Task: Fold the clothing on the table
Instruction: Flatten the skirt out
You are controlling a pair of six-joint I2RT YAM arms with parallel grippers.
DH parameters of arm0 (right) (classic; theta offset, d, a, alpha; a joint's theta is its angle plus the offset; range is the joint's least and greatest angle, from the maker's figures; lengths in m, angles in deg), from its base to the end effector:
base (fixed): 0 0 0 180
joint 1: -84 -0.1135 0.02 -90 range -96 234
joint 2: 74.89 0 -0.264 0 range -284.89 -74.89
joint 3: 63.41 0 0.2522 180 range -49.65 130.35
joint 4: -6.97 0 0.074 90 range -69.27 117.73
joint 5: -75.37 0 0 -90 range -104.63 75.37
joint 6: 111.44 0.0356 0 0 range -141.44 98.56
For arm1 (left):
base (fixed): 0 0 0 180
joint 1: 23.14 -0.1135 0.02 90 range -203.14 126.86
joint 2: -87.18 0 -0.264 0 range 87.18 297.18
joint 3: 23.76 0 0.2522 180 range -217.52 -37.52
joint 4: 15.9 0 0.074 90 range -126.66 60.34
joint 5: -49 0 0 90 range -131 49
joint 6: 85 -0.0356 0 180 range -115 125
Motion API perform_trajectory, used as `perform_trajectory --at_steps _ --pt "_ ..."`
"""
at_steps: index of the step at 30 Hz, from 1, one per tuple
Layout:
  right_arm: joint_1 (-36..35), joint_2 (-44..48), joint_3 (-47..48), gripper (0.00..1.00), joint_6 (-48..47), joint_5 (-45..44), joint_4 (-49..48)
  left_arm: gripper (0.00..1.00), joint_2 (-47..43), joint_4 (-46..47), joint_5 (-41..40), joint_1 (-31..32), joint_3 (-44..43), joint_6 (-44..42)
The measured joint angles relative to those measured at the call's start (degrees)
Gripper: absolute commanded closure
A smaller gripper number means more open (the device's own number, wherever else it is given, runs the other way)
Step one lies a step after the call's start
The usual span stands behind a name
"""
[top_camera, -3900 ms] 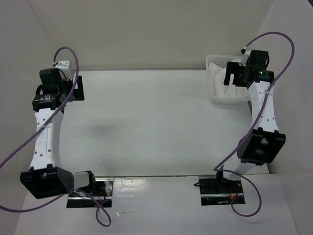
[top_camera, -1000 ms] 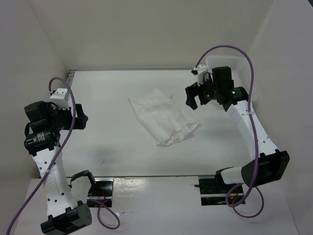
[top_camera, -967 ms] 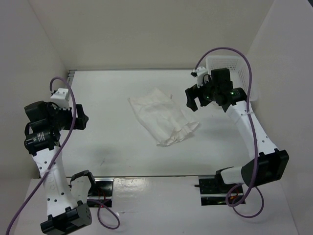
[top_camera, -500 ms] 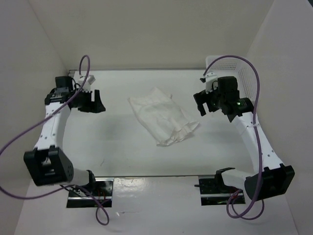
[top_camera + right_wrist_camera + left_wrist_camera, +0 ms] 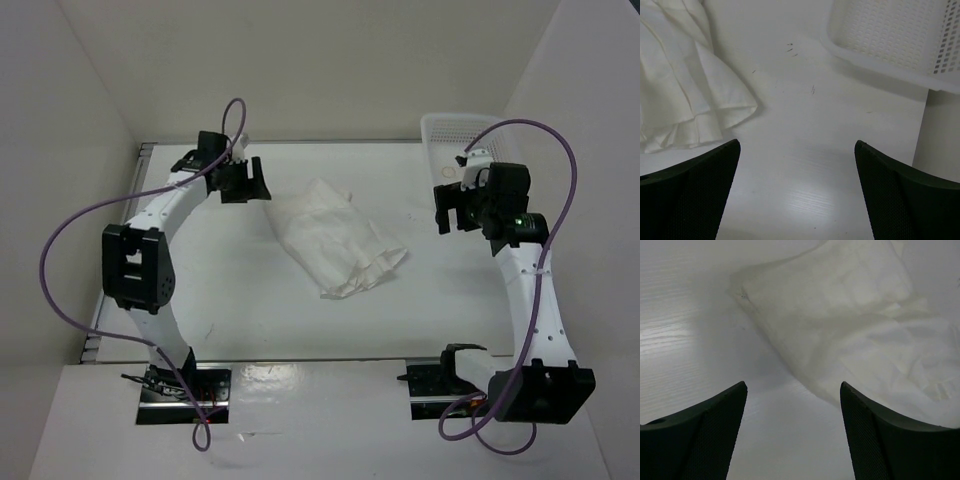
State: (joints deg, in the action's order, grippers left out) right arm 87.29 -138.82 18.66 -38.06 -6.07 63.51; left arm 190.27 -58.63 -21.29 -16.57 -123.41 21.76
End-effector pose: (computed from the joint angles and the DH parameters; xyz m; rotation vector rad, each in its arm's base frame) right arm 0.2292 -0.0079 0.3613 -0.3391 2.2064 -0.0220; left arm 0.4020 -0.0584 0.2779 -0.0459 2.3984 -0.6018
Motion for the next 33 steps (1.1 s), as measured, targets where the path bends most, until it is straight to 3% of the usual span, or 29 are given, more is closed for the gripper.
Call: perform_trajectory --at_steps 6,13,27,29,30,33 --pt "3.0 2.6 -1.0 0.01 0.7 2.1 0.1 0.19 10.7 0.9 -10.0 5.4 -5.3 6.8" --pt "5.2 3.3 -1.6 0.01 0.8 3.8 0.3 0.19 18.8 -1.3 -16.9 5.7 -10.0 10.3" --pt "6.5 3.3 -1.6 0.03 1.0 4.8 1.2 0.31 24.8 -1.6 -18.3 5.6 -15.3 12.1" --pt "6.9 3.3 -1.6 0.03 1.0 4.9 1.7 0.40 25.0 -0.7 -18.1 5.6 -15.3 12.3" --pt "7.0 3.3 -1.6 0.03 1.0 4.9 1.9 0.50 25.2 -0.6 -18.0 5.6 -15.3 12.2" --pt "7.4 3.3 -1.6 0.05 1.0 5.5 2.0 0.70 25.6 -0.2 -17.0 5.6 -15.3 12.4"
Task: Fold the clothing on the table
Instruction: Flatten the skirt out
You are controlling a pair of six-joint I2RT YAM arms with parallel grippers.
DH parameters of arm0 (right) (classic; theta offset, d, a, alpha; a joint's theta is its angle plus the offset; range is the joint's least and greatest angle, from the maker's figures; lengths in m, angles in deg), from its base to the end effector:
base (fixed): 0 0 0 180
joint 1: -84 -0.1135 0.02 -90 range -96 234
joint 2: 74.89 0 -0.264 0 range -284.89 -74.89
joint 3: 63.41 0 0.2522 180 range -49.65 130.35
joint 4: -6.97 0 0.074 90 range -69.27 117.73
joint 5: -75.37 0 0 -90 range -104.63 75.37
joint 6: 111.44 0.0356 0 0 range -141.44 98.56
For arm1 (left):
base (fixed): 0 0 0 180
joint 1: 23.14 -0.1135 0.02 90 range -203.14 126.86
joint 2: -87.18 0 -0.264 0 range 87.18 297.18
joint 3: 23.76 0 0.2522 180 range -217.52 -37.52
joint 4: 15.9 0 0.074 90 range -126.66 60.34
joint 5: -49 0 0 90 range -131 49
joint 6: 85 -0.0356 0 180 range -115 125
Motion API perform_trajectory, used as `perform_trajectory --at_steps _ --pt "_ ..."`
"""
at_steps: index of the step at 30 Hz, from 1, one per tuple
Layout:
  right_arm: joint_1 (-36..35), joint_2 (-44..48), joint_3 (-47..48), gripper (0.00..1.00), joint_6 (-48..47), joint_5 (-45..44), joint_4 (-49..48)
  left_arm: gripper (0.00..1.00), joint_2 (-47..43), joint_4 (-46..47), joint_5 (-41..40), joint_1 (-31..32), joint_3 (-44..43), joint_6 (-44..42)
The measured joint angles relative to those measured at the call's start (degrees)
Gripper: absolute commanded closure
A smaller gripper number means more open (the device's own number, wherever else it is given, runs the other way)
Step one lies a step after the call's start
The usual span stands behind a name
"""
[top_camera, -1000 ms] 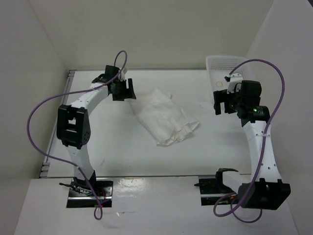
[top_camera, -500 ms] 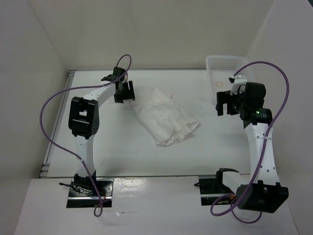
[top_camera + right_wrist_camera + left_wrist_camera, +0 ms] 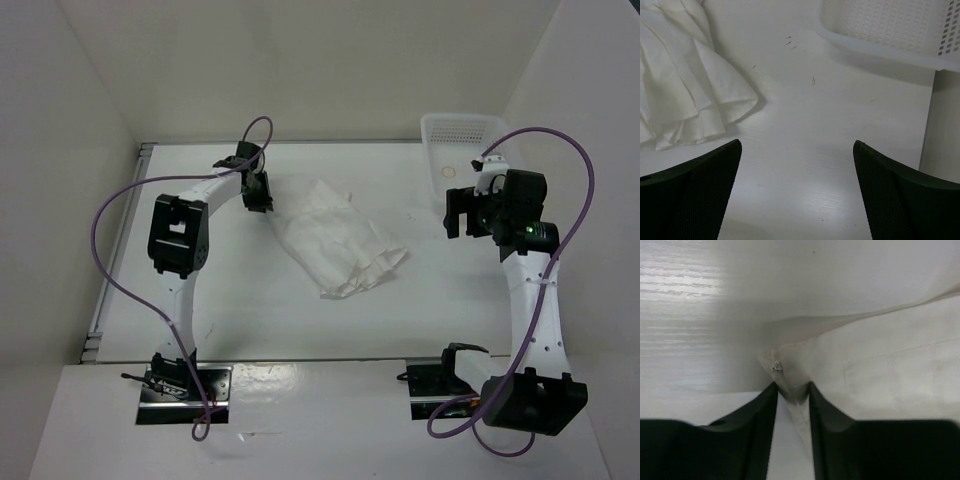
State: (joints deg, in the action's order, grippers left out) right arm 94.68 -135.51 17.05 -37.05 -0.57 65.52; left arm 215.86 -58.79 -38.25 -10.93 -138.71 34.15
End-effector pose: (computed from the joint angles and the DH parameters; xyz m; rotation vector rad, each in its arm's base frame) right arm 0.2103 -0.0309 0.3613 -0.2267 2.2111 0.0242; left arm 0.4788 -0.1054 0.1682 -0.3635 2.5677 -0.3328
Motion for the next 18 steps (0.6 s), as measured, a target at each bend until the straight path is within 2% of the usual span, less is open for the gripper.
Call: perform_trajectory --at_steps 1,3,4,9,12,16,18 --pt "0.1 0.0 0.0 0.05 0.0 0.1 0.0 0.86 0.2 0.2 0.4 0.0 -0.1 0.0" --pt "0.2 0.0 0.0 0.05 0.1 0.2 0.0 0.98 0.7 0.5 1.9 0.2 -0.6 -0.5" --pt "0.2 0.0 0.0 0.05 0.1 0.2 0.1 1.00 0.9 0.6 2.5 0.3 -0.9 -1.0" --pt "0.2 0.1 -0.2 0.05 0.1 0.3 0.0 1.00 1.4 -0.9 6.0 2.7 -2.8 -5.5" --pt "0.2 0.4 -1.2 0.05 0.2 0.4 -0.1 1.00 1.4 -5.0 6.6 5.7 -7.5 -9.9" --pt "0.2 1.1 -2.7 0.05 0.4 1.0 -0.3 1.00 1.4 -11.3 6.6 10.6 -19.6 -16.4" --pt "0.2 1.9 -3.6 0.05 0.5 1.5 -0.6 1.00 1.4 -15.4 6.6 13.9 -29.8 -21.0"
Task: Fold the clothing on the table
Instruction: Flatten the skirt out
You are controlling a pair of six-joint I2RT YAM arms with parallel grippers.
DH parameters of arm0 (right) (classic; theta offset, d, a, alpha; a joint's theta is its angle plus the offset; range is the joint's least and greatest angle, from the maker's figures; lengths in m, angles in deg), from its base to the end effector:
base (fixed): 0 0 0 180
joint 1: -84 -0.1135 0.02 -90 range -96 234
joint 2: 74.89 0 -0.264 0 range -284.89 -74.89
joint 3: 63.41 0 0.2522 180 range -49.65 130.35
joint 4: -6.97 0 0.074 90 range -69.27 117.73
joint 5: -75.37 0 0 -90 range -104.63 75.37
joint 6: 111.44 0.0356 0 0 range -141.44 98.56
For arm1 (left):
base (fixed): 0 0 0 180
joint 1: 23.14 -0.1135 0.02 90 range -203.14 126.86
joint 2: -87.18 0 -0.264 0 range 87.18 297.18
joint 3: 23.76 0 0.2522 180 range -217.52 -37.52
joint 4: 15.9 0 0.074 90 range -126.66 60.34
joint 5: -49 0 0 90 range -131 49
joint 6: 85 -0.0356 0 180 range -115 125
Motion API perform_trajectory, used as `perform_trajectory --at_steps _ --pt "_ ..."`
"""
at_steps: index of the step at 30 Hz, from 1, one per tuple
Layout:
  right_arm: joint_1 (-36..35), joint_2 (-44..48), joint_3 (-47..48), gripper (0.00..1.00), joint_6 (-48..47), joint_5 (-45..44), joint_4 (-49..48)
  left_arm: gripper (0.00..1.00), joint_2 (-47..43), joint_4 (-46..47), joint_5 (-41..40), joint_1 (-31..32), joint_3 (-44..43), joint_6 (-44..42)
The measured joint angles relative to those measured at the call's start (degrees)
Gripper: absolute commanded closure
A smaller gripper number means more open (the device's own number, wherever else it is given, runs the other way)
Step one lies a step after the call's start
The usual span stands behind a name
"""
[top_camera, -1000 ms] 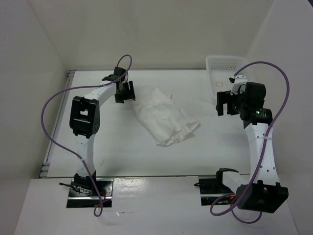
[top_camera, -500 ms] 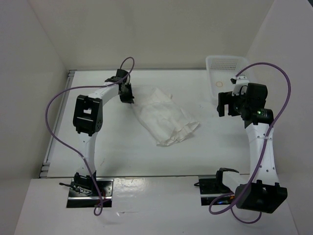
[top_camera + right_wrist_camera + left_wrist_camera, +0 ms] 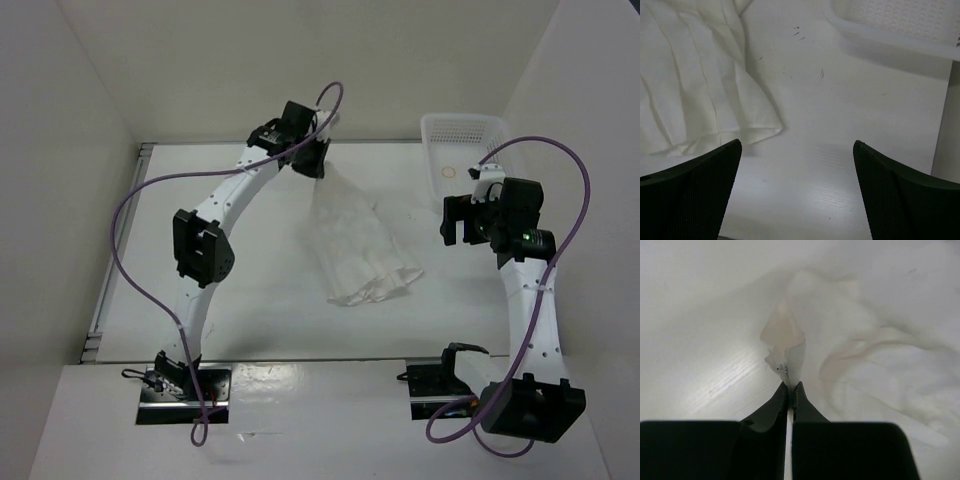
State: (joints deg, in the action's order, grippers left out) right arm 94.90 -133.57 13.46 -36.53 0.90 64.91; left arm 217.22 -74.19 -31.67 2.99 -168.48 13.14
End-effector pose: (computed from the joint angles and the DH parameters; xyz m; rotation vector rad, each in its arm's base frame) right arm 0.2037 -0.0295 0.3485 -0.2241 2.2240 0.0612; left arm 0.4579 -0.2310 0.3043 0.4523 2.3274 -0.4839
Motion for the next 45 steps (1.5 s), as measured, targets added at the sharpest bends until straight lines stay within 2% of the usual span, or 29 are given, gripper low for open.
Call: perform_trajectory --at_steps 3,7,12,18,20,24,28,31,36,45 --pt "0.0 1.4 -1.3 0.05 0.1 0.4 -0.3 1.00 -0.2 -4.3 1.2 4.7 -13.6 -6.7" --pt "0.0 3.6 -2.7 0.05 0.3 1.3 -0.7 1.00 -2.8 -9.6 8.7 9.1 -21.9 -14.6" --pt "0.0 5.0 -3.8 0.05 0.5 2.4 -1.0 1.00 -9.2 -15.2 17.7 9.9 -20.4 -20.5" --pt "0.0 4.9 -4.0 0.05 0.8 4.3 -1.1 1.00 -23.3 -18.6 20.3 9.5 -6.2 -23.5" --pt "0.0 4.7 -4.0 0.05 0.9 5.0 -1.2 1.00 -30.7 -17.6 20.3 8.5 2.1 -24.7" --pt "0.0 3.6 -4.0 0.05 0.9 5.8 -1.2 1.00 -44.4 -17.4 21.1 2.1 19.2 -25.8" --pt "0.0 2.2 -4.0 0.06 0.9 6.9 -1.2 1.00 -52.7 -15.8 20.4 -5.5 36.3 -26.0" --pt "0.0 1.3 -4.0 0.06 0.9 8.1 -1.3 0.99 -55.4 -15.6 19.1 -9.3 45.2 -26.0" --pt "-1.1 -2.2 -3.1 0.08 0.7 9.2 -1.2 0.96 -58.0 -12.7 17.4 -14.6 53.0 -26.0" --pt "-18.9 -15.2 2.9 0.11 0.2 2.7 -1.1 0.96 -58.8 -7.7 12.3 -27.9 65.1 -24.2"
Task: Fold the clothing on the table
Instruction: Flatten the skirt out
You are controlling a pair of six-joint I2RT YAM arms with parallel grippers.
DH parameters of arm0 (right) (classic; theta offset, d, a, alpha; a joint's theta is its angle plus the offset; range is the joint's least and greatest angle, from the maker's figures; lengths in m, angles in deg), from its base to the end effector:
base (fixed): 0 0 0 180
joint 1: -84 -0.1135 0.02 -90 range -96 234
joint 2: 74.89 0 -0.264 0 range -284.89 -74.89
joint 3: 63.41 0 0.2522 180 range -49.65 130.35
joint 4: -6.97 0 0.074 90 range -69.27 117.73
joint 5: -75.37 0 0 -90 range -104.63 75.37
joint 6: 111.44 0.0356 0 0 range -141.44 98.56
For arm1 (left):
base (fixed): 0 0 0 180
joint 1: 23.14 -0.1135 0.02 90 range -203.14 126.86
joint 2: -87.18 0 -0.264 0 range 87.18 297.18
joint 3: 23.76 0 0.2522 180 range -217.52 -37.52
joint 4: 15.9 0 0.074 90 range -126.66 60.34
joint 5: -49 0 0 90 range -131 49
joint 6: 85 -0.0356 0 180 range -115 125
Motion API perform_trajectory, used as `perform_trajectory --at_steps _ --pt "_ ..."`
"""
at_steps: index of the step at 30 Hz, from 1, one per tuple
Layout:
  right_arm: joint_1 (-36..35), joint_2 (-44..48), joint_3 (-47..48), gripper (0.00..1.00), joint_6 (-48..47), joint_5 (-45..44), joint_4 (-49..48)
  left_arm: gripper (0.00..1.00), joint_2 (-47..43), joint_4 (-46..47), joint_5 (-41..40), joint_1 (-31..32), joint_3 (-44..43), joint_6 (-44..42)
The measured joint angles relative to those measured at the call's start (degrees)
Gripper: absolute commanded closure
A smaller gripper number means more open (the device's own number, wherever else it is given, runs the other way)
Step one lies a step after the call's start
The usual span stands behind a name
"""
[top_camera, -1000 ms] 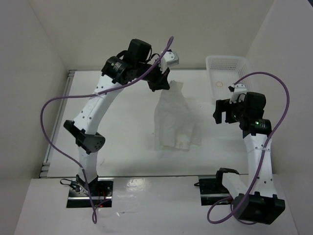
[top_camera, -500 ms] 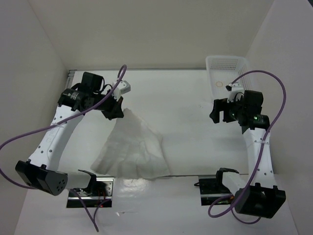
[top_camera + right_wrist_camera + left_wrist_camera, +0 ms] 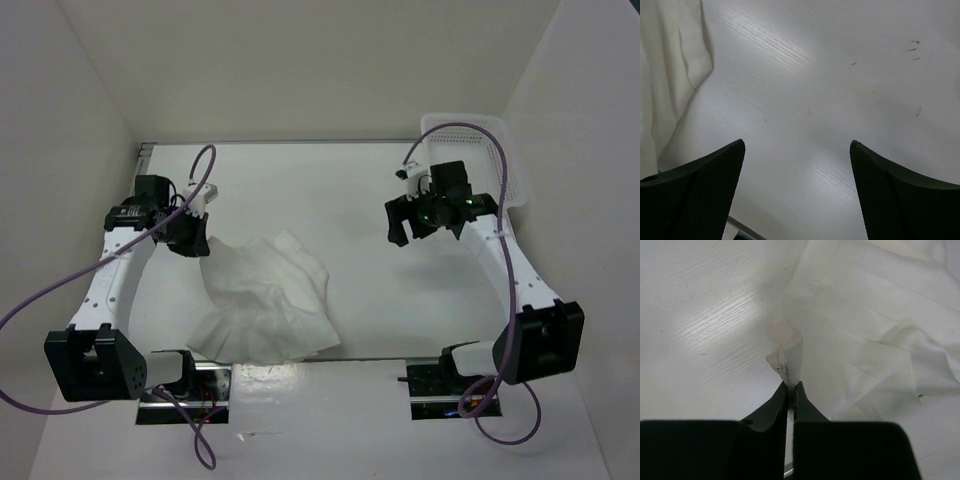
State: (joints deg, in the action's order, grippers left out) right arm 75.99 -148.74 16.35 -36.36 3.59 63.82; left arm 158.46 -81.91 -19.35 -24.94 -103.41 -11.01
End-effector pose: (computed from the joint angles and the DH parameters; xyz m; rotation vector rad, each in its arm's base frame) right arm 0.2612 0.0480 0.3093 -0.6169 2.3481 0.3362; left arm 0.2424 -0.0055 0.3098 0.4479 2.4696 -0.3609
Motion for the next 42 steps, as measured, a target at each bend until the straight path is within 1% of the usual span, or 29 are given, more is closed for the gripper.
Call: perform_trajectory --at_steps 3,5,6,9,13,16,19,23,27,29,31,34,37,39,42 --pt "-4.4 -5.0 2.8 0.14 0.0 -1.8 0.0 0.96 1.8 1.1 -1.8 -4.3 0.5 1.4" --pt "-7.8 -8.8 5.2 0.16 0.0 -4.1 -0.2 0.92 2.2 1.6 -2.6 -6.5 0.7 2.1" --pt "-11.3 -12.2 7.0 0.17 0.0 -5.9 -0.8 0.92 2.2 1.7 -3.0 -7.3 0.7 2.5" --pt "-17.7 -17.7 9.6 0.18 0.1 -8.3 -2.4 0.92 2.4 2.2 -3.9 -9.4 0.7 3.0" --pt "-25.8 -26.1 13.6 0.21 1.1 -10.5 -5.2 0.92 4.1 2.8 -4.5 -10.0 0.7 3.5" --pt "-29.1 -31.3 16.9 0.21 2.1 -11.1 -7.7 0.92 5.1 2.9 -4.5 -10.0 0.7 4.2" --pt "-30.3 -35.2 20.5 0.21 3.2 -11.6 -10.8 0.92 5.1 3.0 -4.7 -9.0 0.7 4.3" --pt "-30.3 -38.8 24.4 0.22 5.0 -12.4 -15.6 0.92 5.2 3.1 -5.2 -6.0 0.7 4.4" --pt "-30.4 -42.2 27.7 0.31 6.3 -13.1 -19.2 0.92 6.2 3.4 -5.6 -3.8 0.7 4.5" --pt "-30.7 -45.3 30.7 0.33 6.7 -13.1 -20.4 0.92 7.0 3.5 -5.8 -3.3 0.7 4.5" --pt "-31.5 -49.5 34.6 0.34 7.2 -12.9 -20.6 0.92 7.3 3.5 -6.0 -3.1 0.7 4.6" --pt "-32.6 -52.4 36.9 0.34 7.6 -12.7 -20.7 0.92 7.3 3.5 -6.1 -2.9 0.7 4.7" --pt "-34.3 -54.4 38.4 0.34 7.8 -12.5 -20.5 0.92 7.3 3.5 -6.1 -2.7 0.7 4.7" --pt "-35.5 -56.0 40.6 0.37 7.9 -12.0 -20.2 0.92 7.3 3.7 -6.1 -2.6 0.7 4.7" --pt "-36.6 -57.9 43.9 0.39 8.0 -11.4 -20.0 0.92 7.3 3.7 -6.1 -2.5 0.7 4.7"
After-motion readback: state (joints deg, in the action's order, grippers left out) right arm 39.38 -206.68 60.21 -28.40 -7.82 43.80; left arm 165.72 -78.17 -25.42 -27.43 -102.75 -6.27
